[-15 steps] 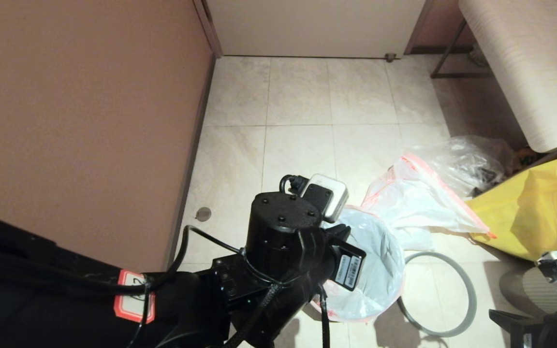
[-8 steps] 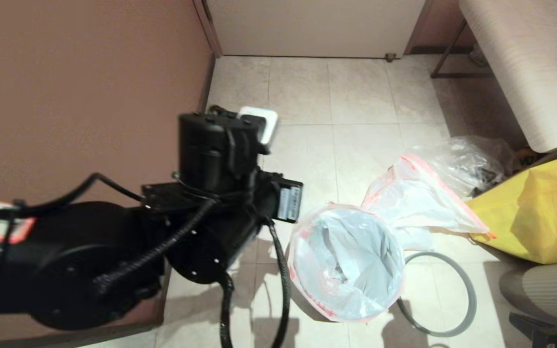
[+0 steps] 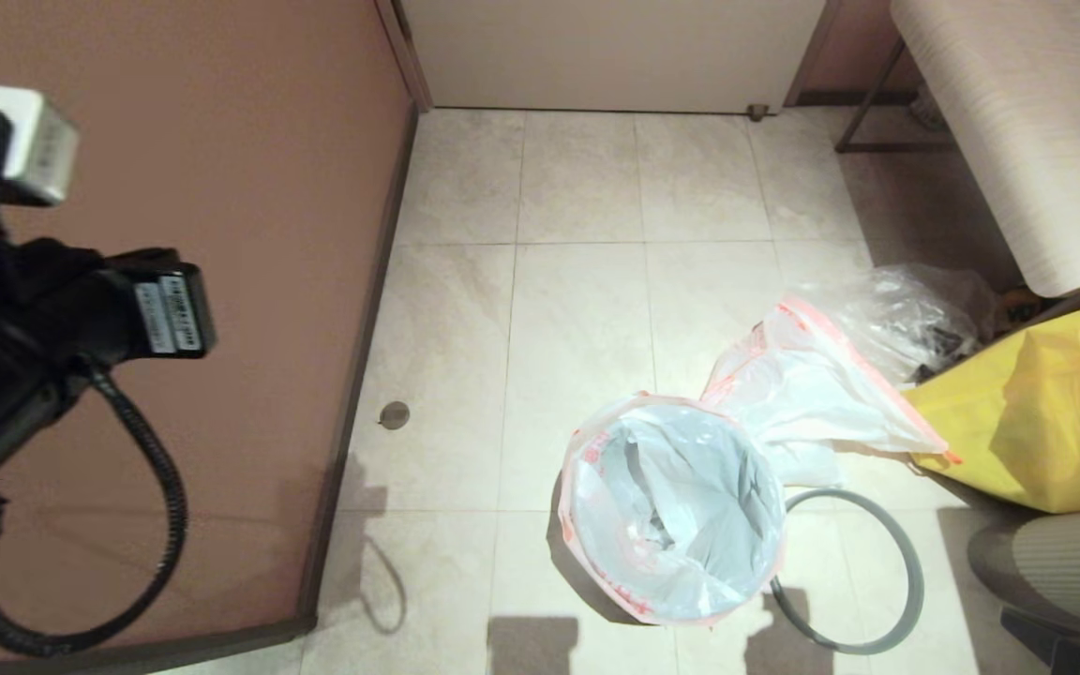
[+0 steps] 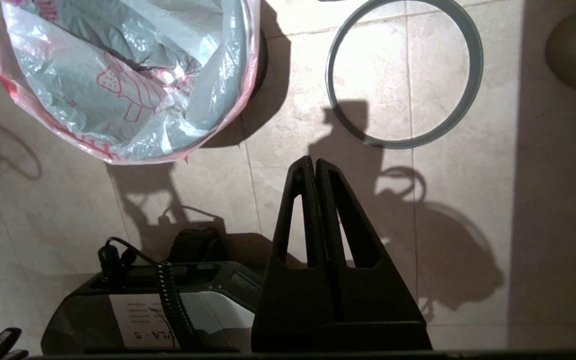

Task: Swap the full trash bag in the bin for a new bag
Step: Place the trash can ring on the trash can

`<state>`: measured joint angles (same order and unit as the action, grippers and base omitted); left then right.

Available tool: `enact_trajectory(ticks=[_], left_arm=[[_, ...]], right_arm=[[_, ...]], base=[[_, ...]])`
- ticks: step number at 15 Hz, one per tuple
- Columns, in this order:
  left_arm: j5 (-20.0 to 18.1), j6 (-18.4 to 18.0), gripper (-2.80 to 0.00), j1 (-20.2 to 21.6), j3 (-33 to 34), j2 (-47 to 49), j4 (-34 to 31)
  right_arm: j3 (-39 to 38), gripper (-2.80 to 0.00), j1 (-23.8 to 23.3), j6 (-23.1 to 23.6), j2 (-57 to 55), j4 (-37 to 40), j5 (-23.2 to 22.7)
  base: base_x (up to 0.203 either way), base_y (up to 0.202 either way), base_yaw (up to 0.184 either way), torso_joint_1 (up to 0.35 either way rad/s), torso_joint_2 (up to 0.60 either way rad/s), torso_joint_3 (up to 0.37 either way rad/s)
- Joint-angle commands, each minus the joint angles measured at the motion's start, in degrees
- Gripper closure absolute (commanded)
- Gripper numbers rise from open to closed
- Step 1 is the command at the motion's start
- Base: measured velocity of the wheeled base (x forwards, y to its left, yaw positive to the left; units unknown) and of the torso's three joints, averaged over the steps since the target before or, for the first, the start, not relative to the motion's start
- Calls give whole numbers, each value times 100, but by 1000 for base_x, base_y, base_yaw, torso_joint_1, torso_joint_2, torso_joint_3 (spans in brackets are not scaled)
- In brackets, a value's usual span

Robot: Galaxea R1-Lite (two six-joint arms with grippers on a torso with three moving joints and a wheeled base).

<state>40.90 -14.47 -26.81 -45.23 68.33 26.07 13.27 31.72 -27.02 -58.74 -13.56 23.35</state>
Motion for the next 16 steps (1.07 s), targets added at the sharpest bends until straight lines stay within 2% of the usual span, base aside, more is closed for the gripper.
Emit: enact_trajectory(ticks=[1,5,8,9,12,14,15,16], left_arm=[[25,-121,0,400,353,-861,178],[43,-234,0,1319,1361,-2707,561],[50,-241,0,1728,2193,-3821,631],[54,-245,0,1854,2418,-4119,599],[-5,-220,0,2579,2908,-5039,85],[-357,-132,0,2699,3527,-5485,-160],[-705,-114,0,2714,3873,-5721,-200],[-1252,-103,0,2717,4274,-5993,-250]], right_arm=[[-35,0,-6,-67,150,1,34],[-233,0,-8,-349,681,10,143],[-265,0,-12,-446,893,3,143],[-300,0,-16,-484,991,13,143],[-333,0,-17,-515,1093,11,143],[-325,0,-17,-513,1100,-12,143],[-325,0,-17,-515,1128,-13,143],[-325,0,-25,-515,1214,-8,143]], base=[[0,0,0,0,0,0],[0,0,0,0,0,0],[0,0,0,0,0,0],[0,0,0,0,0,0],[0,0,0,0,0,0],[0,0,0,0,0,0],[0,0,0,0,0,0],[0,0,0,0,0,0]])
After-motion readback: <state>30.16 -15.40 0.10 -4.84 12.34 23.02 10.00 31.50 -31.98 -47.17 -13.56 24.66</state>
